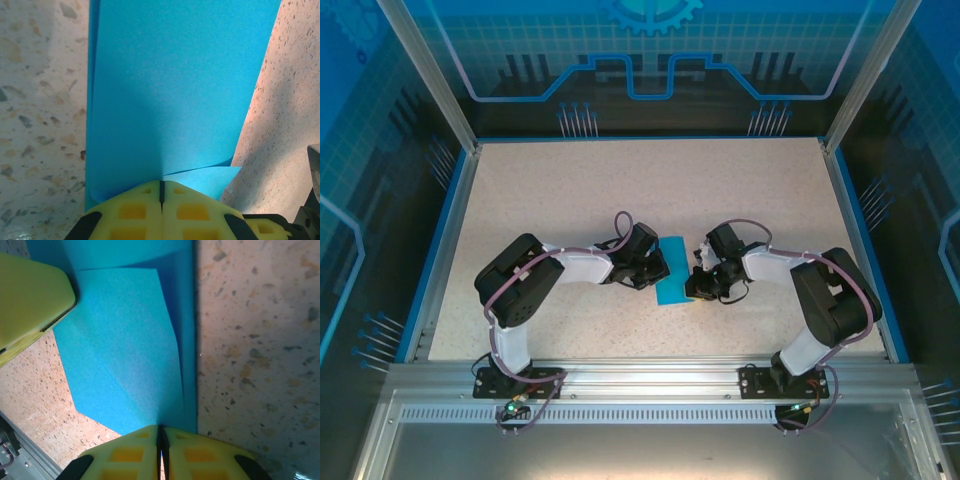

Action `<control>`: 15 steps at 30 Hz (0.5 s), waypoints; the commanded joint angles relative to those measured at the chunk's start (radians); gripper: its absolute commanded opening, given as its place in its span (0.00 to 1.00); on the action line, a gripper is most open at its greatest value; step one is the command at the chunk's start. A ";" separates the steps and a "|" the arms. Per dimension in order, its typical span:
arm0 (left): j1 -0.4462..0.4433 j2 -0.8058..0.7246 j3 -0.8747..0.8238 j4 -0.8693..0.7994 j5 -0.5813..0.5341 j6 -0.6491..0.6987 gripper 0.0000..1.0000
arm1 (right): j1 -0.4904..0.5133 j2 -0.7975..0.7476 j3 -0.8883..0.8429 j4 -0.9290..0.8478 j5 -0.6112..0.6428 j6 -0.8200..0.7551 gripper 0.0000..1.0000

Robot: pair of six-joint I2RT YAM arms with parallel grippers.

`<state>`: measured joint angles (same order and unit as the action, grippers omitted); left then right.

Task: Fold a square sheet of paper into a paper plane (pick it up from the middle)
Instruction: Fold the triangle a second time at the center of the table.

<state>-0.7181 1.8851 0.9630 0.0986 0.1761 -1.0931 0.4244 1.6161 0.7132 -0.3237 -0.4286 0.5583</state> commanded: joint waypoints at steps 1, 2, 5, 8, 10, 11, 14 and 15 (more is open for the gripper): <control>0.004 -0.038 0.025 -0.042 -0.002 0.046 0.09 | -0.013 0.038 -0.038 -0.049 0.073 0.000 0.13; 0.004 -0.054 0.026 -0.035 0.004 0.053 0.11 | -0.014 0.043 -0.037 -0.048 0.070 0.000 0.13; 0.005 -0.088 0.033 -0.021 0.035 0.063 0.17 | -0.010 0.050 -0.038 -0.039 0.068 0.002 0.12; 0.000 -0.099 0.011 0.037 0.081 0.028 0.19 | -0.010 0.051 -0.037 -0.032 0.065 0.002 0.12; -0.009 -0.098 -0.004 0.068 0.095 -0.001 0.19 | -0.010 0.052 -0.037 -0.029 0.067 0.003 0.12; -0.016 -0.093 -0.009 0.083 0.100 -0.011 0.19 | -0.010 0.051 -0.037 -0.028 0.067 0.005 0.12; -0.043 -0.073 -0.005 0.096 0.094 -0.022 0.20 | -0.009 0.051 -0.038 -0.023 0.064 0.003 0.12; -0.048 -0.062 -0.002 0.099 0.092 -0.027 0.20 | -0.009 0.051 -0.039 -0.023 0.064 0.003 0.12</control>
<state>-0.7444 1.8111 0.9657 0.1665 0.2405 -1.0973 0.4244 1.6169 0.7132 -0.3210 -0.4301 0.5583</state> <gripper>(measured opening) 0.194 0.124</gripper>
